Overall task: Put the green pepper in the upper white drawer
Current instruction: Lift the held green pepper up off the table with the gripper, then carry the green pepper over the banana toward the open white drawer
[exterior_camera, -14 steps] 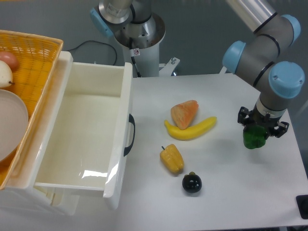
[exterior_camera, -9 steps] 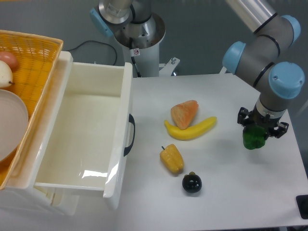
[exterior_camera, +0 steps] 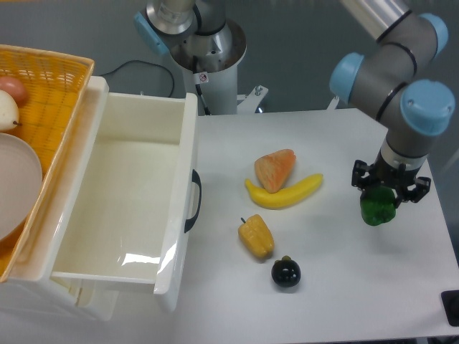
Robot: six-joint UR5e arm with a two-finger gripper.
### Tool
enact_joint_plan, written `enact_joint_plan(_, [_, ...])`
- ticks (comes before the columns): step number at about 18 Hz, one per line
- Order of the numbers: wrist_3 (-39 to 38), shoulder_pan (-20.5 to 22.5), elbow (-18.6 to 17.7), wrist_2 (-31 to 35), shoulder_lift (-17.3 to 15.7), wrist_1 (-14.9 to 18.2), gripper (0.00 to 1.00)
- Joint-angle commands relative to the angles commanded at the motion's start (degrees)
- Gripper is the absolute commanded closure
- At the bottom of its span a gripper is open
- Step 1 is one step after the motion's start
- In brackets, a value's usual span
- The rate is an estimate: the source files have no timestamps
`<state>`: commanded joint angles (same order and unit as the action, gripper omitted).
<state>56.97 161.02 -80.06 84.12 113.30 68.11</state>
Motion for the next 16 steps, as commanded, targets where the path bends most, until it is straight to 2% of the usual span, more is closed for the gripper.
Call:
enact_joint_plan(5, [-6.25, -0.88, -0.36, -5.19, -4.75, 3.16, 0.71])
enact_joint_plan(9, [-12.22, -2.72, -1.32, -6.86, -8.53, 3.60, 0.71])
enact_joint_plan(14, [-17.76, -6.76, -2.72, -9.85, -13.10, 4.75, 0.71])
enact_joint_plan(16, [-17.86, -8.78, -4.65, -9.94, -15.56, 4.92, 0.71])
